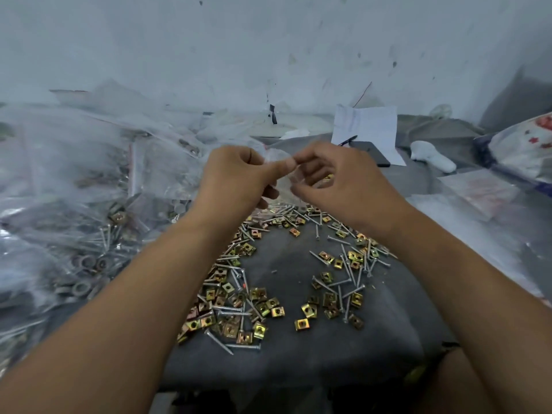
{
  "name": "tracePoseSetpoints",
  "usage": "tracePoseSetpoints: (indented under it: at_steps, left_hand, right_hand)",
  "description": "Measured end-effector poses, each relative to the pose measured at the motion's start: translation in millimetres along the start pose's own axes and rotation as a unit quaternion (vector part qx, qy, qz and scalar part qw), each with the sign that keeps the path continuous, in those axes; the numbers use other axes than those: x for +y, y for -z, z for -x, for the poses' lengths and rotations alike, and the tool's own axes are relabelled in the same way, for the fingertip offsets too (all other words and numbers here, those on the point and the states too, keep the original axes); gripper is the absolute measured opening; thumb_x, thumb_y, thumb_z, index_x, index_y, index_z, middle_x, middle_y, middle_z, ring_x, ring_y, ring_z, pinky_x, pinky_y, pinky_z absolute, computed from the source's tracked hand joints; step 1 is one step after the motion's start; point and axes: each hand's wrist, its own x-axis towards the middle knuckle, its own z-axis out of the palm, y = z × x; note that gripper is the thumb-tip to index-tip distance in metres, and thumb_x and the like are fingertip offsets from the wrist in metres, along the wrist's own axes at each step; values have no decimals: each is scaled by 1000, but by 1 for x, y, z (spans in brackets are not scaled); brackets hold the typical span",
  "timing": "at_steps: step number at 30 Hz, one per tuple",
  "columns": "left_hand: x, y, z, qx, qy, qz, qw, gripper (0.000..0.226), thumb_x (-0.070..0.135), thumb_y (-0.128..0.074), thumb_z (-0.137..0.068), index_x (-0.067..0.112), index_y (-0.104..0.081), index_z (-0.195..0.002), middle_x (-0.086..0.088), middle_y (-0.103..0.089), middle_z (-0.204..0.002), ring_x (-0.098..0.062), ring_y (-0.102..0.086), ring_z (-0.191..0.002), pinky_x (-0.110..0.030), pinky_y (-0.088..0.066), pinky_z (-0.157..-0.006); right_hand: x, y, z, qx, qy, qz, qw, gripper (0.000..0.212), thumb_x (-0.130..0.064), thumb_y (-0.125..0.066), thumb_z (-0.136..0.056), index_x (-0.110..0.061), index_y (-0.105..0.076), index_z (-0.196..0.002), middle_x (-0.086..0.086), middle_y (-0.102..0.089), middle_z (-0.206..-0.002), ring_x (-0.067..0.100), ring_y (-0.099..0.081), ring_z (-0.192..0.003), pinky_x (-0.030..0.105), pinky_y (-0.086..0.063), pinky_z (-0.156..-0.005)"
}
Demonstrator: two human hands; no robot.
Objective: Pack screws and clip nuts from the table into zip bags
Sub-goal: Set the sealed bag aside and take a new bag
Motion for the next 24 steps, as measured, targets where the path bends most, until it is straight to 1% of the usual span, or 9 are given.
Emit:
tracePoseSetpoints:
  at_steps: [3, 5, 8, 11, 14, 16, 19, 21, 24]
  left_hand:
    - [2, 3, 0, -40, 0, -39, 998, 40, 27, -96, -78, 6, -62, -83, -7, -71, -64, -25, -78, -63, -41, -64, -58]
    - [3, 5, 2, -63, -24, -112, 991, 45, 23, -98, -75, 7, -58, -89, -8, -74, -69, -24, -78, -61, -43, -65, -54]
    - [6, 7, 3, -23, -104, -182, 978, 62, 19, -96, -78, 17, -52, -122, -6, -73, -68, -15, -73, -51, -32, -60, -46]
    - [9, 12, 3, -21, -195, -230, 953, 75, 16, -91, -82, 31, -51, -143, 1, -70, -66, -6, -71, -52, -25, -61, -52]
    - [9, 13, 6, -95, -196, -258, 941, 49, 18, -89, -85, 26, -69, -130, 4, -71, -69, -6, -72, -55, -27, -62, -54]
    - [7, 12, 6, -102, -183, -246, 946, 40, 15, -88, -87, 21, -74, -124, 3, -72, -69, -8, -73, -56, -25, -61, -54]
    - [5, 12, 4, -79, -171, -226, 956, 32, 10, -80, -90, 21, -76, -120, 5, -74, -72, -9, -74, -57, -21, -59, -54]
    - [5, 9, 4, -51, -163, -217, 961, 19, 14, -74, -94, 19, -78, -112, 2, -73, -67, -7, -71, -52, -20, -57, -50]
    - [5, 2, 5, -5, -130, -179, 975, 12, 27, -72, -98, 17, -79, -96, -2, -71, -64, -9, -69, -47, -24, -54, -45]
  right_hand:
    - [7, -3, -1, -2, -4, 65, 998, 24, -18, -77, -88, -31, -69, -107, -15, -70, -87, -2, -65, -80, 13, -53, -70]
    - [11, -3, -4, 30, -31, 19, 999, 13, -19, -76, -91, -27, -71, -100, -11, -72, -83, 1, -67, -78, 18, -56, -72]
    - [10, 0, -7, 16, -53, -128, 990, 4, -17, -71, -97, -20, -72, -95, -3, -78, -84, 10, -72, -79, 30, -60, -78]
    - [14, 2, -8, -1, -54, -141, 989, 16, -24, -63, -103, -20, -75, -93, -2, -77, -86, 9, -69, -80, 30, -57, -79]
    - [20, 1, -9, 4, -91, -122, 988, 23, -28, -61, -104, -22, -76, -87, -3, -75, -84, 10, -66, -79, 36, -56, -80]
    - [20, -2, -9, -7, -116, -140, 983, 26, -29, -60, -104, -22, -75, -84, -1, -74, -87, 15, -65, -83, 40, -55, -80]
    - [17, -1, -10, -16, -128, -200, 971, 29, -29, -57, -106, -20, -75, -85, -4, -73, -87, 14, -66, -86, 34, -53, -80]
    - [13, 1, -10, -19, -128, -240, 962, 28, -32, -57, -105, -16, -76, -92, -1, -76, -91, 16, -69, -88, 36, -56, -83]
    - [9, 0, -6, -24, -73, -174, 982, 23, -43, -71, -95, -21, -73, -102, -6, -75, -98, 8, -71, -93, 27, -59, -85]
